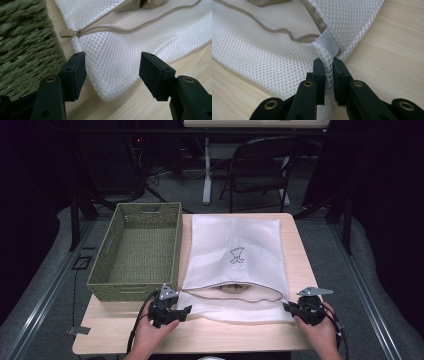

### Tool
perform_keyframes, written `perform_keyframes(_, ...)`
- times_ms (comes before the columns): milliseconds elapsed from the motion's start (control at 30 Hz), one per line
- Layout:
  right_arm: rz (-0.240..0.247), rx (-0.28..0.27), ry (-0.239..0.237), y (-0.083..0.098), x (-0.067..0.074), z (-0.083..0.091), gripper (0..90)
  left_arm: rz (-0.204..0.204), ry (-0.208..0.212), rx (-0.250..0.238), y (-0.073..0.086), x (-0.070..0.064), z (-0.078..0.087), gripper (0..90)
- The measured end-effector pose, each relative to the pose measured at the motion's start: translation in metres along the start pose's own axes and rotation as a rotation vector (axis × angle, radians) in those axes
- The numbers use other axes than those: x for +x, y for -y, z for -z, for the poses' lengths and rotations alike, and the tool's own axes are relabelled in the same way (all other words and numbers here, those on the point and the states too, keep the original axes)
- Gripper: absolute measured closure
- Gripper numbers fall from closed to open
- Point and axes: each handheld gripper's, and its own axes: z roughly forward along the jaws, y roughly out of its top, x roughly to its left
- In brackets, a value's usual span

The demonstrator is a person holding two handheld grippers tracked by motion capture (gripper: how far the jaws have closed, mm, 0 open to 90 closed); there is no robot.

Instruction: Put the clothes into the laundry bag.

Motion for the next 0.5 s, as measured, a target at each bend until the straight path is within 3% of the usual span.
perform_keyframes(233,-0.004,0.005,0.0,-0.003,-0.006,-0.002,81.7,0.028,-0.005,0.015,0.004,0.003,-0.002,37.5)
perform_keyframes(500,-0.005,0.004,0.0,-0.004,-0.008,-0.004,81.7,0.069,0.025,0.036,0.007,0.005,-0.01,37.4)
